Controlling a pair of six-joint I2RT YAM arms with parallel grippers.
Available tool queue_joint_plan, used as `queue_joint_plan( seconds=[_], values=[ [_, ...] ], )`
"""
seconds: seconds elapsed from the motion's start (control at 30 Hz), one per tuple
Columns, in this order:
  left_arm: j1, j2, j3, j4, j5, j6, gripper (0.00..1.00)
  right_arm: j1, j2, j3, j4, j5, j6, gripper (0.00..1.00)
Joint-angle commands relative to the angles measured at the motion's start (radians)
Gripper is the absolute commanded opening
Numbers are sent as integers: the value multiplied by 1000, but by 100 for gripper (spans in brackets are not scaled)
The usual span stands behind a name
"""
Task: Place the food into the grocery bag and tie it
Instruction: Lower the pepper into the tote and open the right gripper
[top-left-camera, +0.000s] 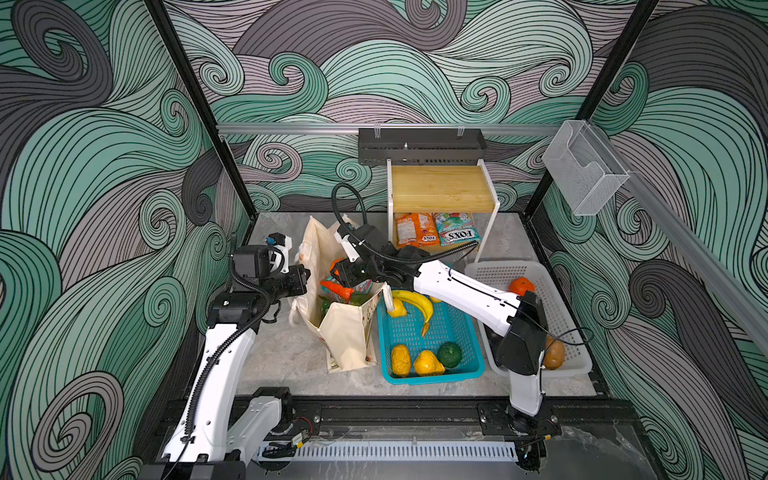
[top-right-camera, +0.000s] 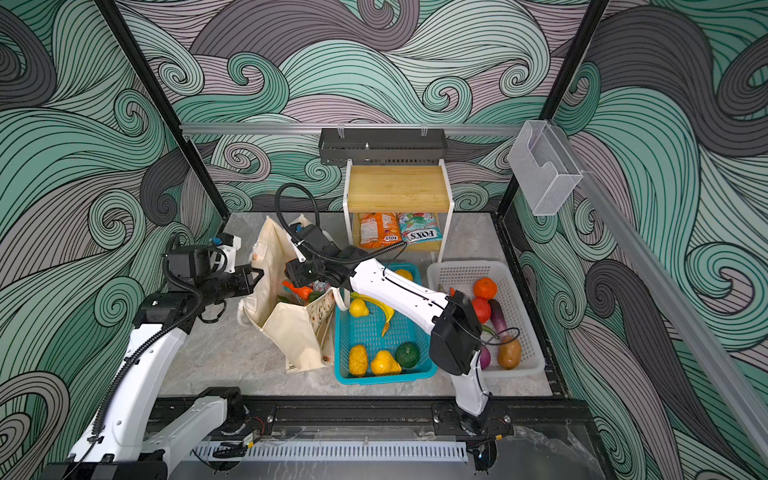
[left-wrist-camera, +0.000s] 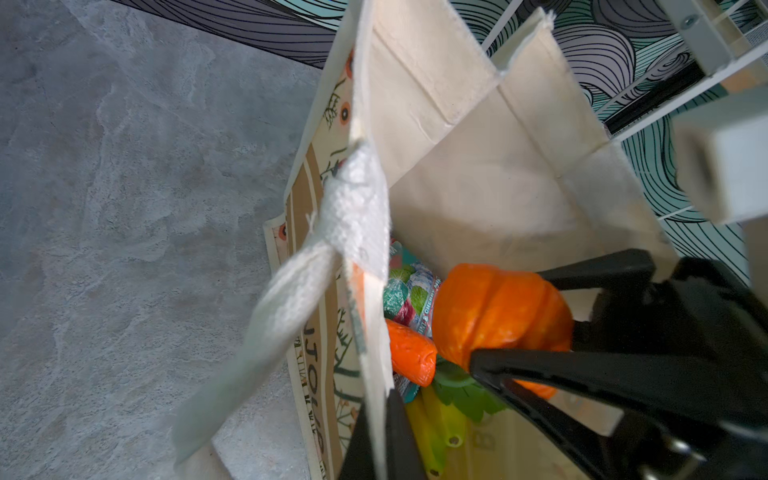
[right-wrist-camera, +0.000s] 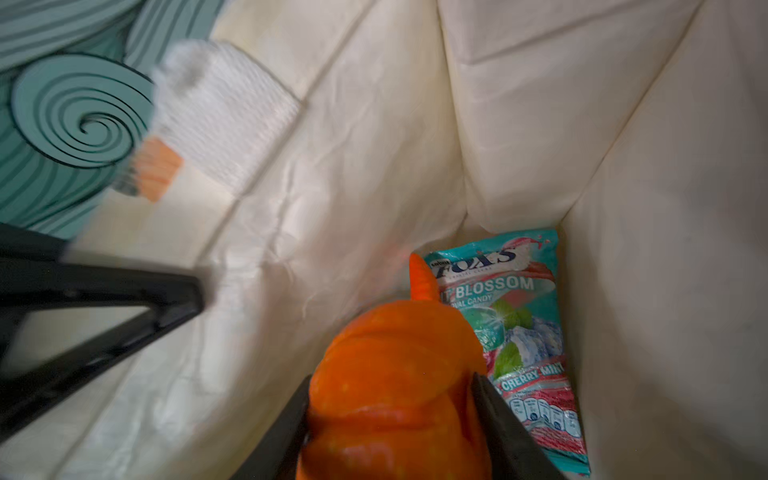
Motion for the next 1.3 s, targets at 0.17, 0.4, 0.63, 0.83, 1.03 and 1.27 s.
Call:
queue_joint_plan(
  seconds=[0.17,0.4,0.63,0.83,1.03,1.27],
  values=[
    [-5,-27,0,32,-5,8,0,20,113,90,-148,81,-99,41],
    [-3,-25,0,33,-1,6,0,20,188,90,-154,62,-137,48],
    [1,-25,0,31,-11,6,0,21,268,154,-207,23,-119,55],
    [4,-20,0,26,-21,5,0,20,282,215,-209,-16,-108,67],
    [7,-22,0,25,-26,3,0,20,268,299,-225,-36,-97,79],
    [14,-24,3,8,-87,-4,0,22,124,283,-225,-28,-90,99]
  ],
)
